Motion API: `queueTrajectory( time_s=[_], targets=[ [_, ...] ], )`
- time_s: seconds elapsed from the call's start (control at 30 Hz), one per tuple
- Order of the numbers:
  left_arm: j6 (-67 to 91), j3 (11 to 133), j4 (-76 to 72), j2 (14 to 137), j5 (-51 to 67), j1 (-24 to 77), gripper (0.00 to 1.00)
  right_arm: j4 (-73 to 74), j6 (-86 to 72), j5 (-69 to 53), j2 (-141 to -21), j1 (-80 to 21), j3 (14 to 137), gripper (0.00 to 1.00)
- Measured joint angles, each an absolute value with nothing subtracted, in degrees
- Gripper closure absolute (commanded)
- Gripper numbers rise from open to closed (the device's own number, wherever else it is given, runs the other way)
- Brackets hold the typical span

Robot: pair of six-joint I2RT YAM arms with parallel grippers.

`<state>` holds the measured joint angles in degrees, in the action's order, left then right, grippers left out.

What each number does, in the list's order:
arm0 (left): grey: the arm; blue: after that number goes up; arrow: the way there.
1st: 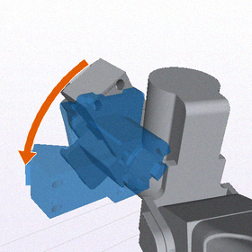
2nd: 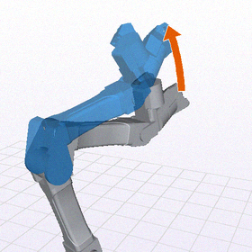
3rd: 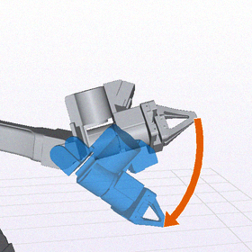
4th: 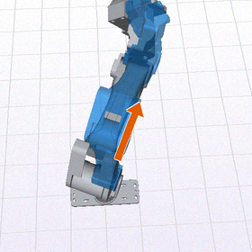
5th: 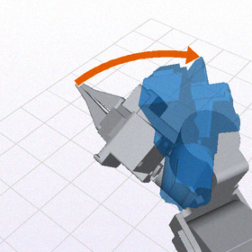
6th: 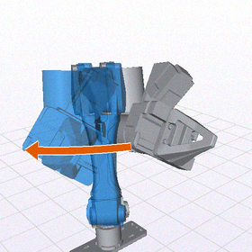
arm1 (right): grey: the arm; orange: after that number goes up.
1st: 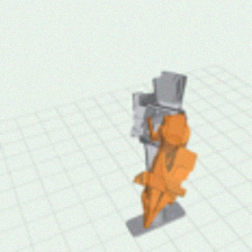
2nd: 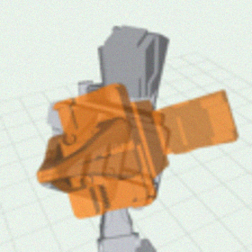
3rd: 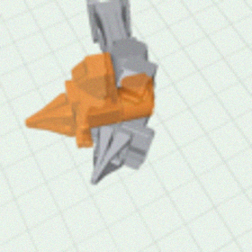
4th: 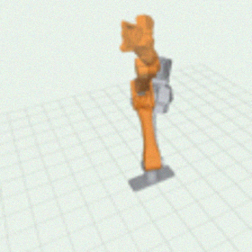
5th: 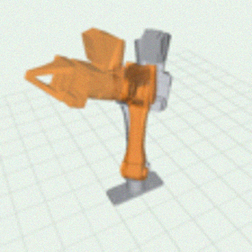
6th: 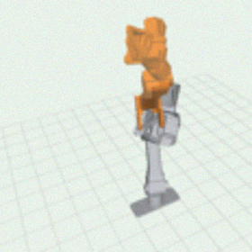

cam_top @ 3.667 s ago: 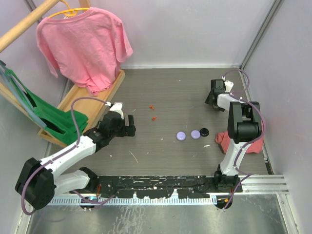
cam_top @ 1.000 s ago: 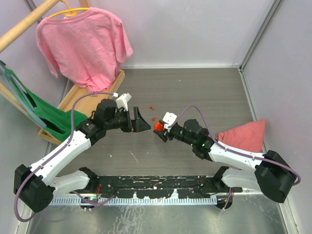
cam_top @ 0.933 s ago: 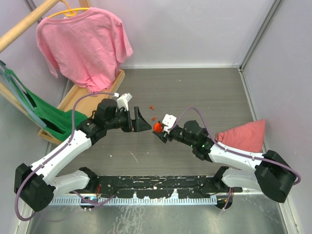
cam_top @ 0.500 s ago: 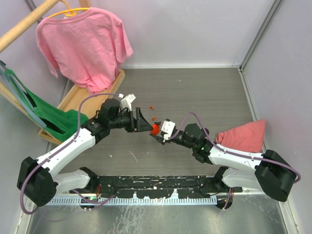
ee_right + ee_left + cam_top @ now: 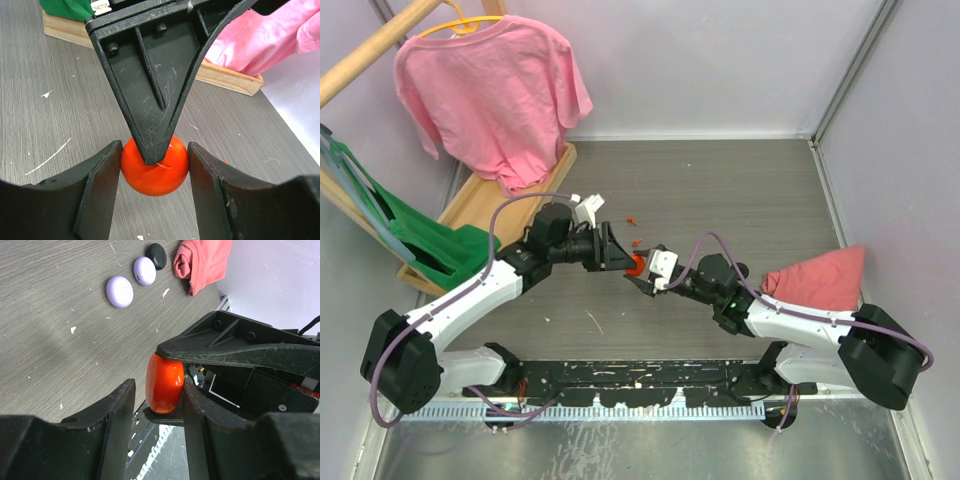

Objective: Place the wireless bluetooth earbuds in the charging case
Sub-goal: Pick up the charging case at the center of the board.

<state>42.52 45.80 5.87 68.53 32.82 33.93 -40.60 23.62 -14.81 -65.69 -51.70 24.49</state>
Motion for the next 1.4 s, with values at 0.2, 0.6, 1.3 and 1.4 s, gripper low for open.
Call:
queueTrajectory(
  time_s=[0.2,0.6,1.3,1.4],
  targets=[
    [42.17,45.82,5.76,69.04,33.41,34.39,0.80,-41.10,23.59,-15.16,-66.26,-51.70,24.01,0.46],
    [32.23,47.81,13.37,65.73,31.57,34.50,0.86,-41.87,22.00,-16.47,-63.40,-51.68,22.65,0.19],
    [1.04,56.25,30.00,58.87,31.31,40.91,0.89,-54.26,-5.30,-48.07,-66.70,-38.87,21.52,0.27],
    [-2.90,57.52,31.40,58.67,31.38,42.00,0.90,-56.86,-8.16,-50.15,-68.34,-38.85,21.52,0.29]
  ],
)
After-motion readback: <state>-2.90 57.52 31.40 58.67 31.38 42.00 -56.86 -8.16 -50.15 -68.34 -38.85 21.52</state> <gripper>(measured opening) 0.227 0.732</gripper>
